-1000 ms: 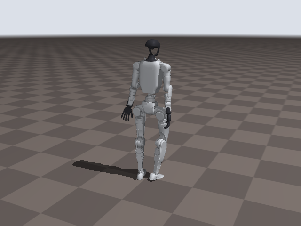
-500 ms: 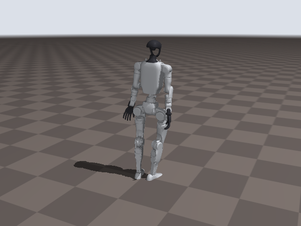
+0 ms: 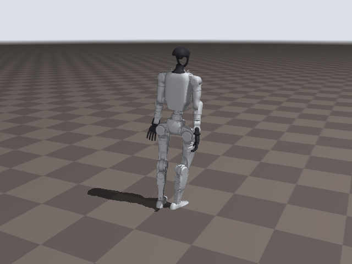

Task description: Upper body actions

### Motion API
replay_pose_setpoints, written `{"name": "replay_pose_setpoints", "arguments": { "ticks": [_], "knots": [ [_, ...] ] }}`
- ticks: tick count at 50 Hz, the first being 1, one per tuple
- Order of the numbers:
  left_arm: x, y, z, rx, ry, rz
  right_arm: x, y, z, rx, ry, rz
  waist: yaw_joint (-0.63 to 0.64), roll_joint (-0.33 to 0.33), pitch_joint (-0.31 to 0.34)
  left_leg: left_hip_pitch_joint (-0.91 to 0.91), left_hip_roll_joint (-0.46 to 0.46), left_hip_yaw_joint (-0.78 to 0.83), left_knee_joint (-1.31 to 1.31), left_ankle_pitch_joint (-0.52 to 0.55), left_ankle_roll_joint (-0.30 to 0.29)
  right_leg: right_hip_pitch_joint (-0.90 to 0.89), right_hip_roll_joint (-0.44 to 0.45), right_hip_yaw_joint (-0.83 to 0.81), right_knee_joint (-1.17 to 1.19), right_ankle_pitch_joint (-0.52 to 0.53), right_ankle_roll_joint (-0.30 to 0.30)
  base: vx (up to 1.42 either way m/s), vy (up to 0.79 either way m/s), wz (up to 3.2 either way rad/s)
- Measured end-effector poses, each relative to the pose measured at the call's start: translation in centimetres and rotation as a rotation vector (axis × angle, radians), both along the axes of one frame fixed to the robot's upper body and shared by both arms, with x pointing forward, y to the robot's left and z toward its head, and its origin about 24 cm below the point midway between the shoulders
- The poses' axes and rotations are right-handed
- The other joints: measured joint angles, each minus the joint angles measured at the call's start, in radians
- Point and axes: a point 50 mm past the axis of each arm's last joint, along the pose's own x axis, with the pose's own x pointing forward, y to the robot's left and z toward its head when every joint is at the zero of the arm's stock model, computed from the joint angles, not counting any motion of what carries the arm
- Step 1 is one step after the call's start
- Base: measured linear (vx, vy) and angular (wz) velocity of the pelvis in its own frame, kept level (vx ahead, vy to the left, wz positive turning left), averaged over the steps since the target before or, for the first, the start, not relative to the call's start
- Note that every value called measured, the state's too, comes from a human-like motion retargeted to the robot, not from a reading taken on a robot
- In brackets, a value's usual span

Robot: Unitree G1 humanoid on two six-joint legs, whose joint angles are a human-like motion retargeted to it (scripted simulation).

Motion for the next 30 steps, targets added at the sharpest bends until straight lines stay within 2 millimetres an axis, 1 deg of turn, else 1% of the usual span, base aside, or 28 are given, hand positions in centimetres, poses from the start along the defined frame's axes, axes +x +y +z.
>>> {"name": "replay_pose_setpoints", "arguments": {
  "ticks": [4, 6, 8, 10, 12, 13, 15, 17, 19, 21, 23, 25, 27, 28, 30],
  "knots": [
    [-0.1, 0.0, 0.0, 0.009, 0.002, -0.032, -1.0, -0.1, 0.1, -0.012, 0.013, -0.011, -0.011, 0.005, -0.003, -0.007, 0.004, -0.006, 0.007, -0.002, -0.003, -0.003, 0.007, 0.003, 0.003, -0.002, -0.015, 0.00, 0.00, 0.00],
    [-0.3, 0.2, 0.0, 0.026, -0.012, -0.043, -1.2, -0.1, 0.1, -0.019, 0.013, -0.017, -0.017, 0.006, 0.001, -0.014, 0.007, -0.008, 0.021, -0.004, -0.007, -0.007, 0.009, 0.011, 0.010, -0.007, -0.026, 0.00, 0.00, 0.00],
    [-0.6, 0.5, 0.2, 0.059, -0.042, -0.042, -0.9, -0.2, 0.1, -0.035, 0.008, -0.011, -0.027, 0.005, 0.007, -0.025, 0.015, -0.011, 0.047, -0.008, -0.017, -0.014, 0.011, 0.028, 0.020, -0.010, -0.039, -0.07, -0.03, 0.07],
    [-1.1, 1.1, 0.4, 0.109, -0.073, -0.037, 0.4, -0.2, 0.0, -0.067, -0.014, 0.010, -0.043, 0.003, 0.015, -0.049, 0.021, -0.020, 0.094, -0.014, -0.029, -0.016, 0.005, 0.025, 0.022, -0.012, -0.047, -0.10, -0.03, 0.16],
    [-2.2, 1.9, 0.7, 0.166, -0.072, -0.039, 2.9, 0.1, -0.1, -0.088, -0.081, 0.041, -0.055, -0.002, 0.018, -0.092, 0.024, -0.030, 0.171, -0.005, -0.051, -0.020, -0.007, 0.021, 0.019, -0.014, -0.050, -0.13, -0.04, 0.24],
    [-2.9, 2.4, 0.9, 0.192, -0.060, -0.041, 4.5, 0.4, -0.1, -0.089, -0.132, 0.055, -0.060, -0.007, 0.018, -0.122, 0.027, -0.031, 0.222, 0.015, -0.070, -0.024, -0.015, 0.021, 0.017, -0.015, -0.051, -0.15, -0.06, 0.25],
    [-4.6, 3.3, 1.3, 0.227, -0.003, -0.045, 8.3, 1.5, 0.0, -0.069, -0.250, 0.077, -0.067, -0.020, 0.018, -0.197, 0.027, -0.044, 0.345, 0.078, -0.100, -0.033, -0.038, 0.020, 0.016, -0.014, -0.049, -0.14, -0.06, 0.19],
    [-6.5, 4.2, 1.7, 0.237, 0.092, -0.037, 12.8, 2.7, 0.5, -0.021, -0.389, 0.092, -0.059, -0.040, 0.021, -0.278, 0.009, -0.075, 0.475, 0.144, -0.105, -0.045, -0.062, 0.025, 0.016, -0.010, -0.045, -0.11, -0.03, -0.14],
    [-9.0, 4.8, 2.3, 0.237, 0.200, -0.008, 17.2, 3.8, 1.4, 0.031, -0.525, 0.108, -0.037, -0.063, 0.019, -0.348, -0.001, -0.061, 0.598, 0.143, -0.109, -0.060, -0.088, 0.041, 0.021, -0.003, -0.038, -0.07, -0.01, -0.45],
    [-11.4, 5.1, 3.0, 0.239, 0.301, 0.040, 21.2, 4.7, 2.9, 0.070, -0.666, 0.125, -0.019, -0.081, 0.017, -0.409, -0.008, -0.039, 0.709, 0.126, -0.105, -0.074, -0.110, 0.052, 0.028, 0.001, -0.030, -0.03, 0.04, -0.39],
    [-13.7, 5.3, 3.8, 0.245, 0.386, 0.099, 24.7, 5.4, 4.7, 0.092, -0.807, 0.142, -0.006, -0.096, 0.015, -0.451, -0.019, -0.030, 0.792, 0.100, -0.101, -0.083, -0.129, 0.058, 0.034, 0.001, -0.022, 0.01, 0.03, -0.24],
    [-15.6, 5.4, 4.5, 0.255, 0.450, 0.162, 27.5, 5.9, 6.5, 0.097, -0.935, 0.151, 0.003, -0.106, 0.013, -0.475, -0.040, -0.046, 0.843, 0.077, -0.108, -0.086, -0.141, 0.059, 0.035, 0.001, -0.013, 0.00, 0.00, 0.00],
    [-16.9, 5.2, 5.0, 0.260, 0.497, 0.223, 29.3, 6.0, 7.9, 0.090, -1.029, 0.150, 0.012, -0.110, 0.010, -0.481, -0.066, -0.072, 0.857, 0.060, -0.117, -0.085, -0.144, 0.059, 0.032, 0.001, -0.004, 0.07, 0.02, -0.04],
    [-17.4, 5.1, 5.2, 0.260, 0.515, 0.251, 29.9, 6.0, 8.4, 0.086, -1.063, 0.145, 0.014, -0.110, 0.009, -0.473, -0.078, -0.087, 0.846, 0.050, -0.120, -0.082, -0.143, 0.056, 0.030, 0.001, 0.000, 0.10, 0.02, -0.02],
    [-18.2, 4.7, 5.5, 0.259, 0.538, 0.304, 30.3, 6.1, 8.9, 0.084, -1.101, 0.133, 0.016, -0.105, 0.006, -0.433, -0.102, -0.126, 0.786, 0.041, -0.136, -0.074, -0.135, 0.054, 0.028, -0.001, 0.006, 0.12, 0.02, -0.04]
  ]
}}
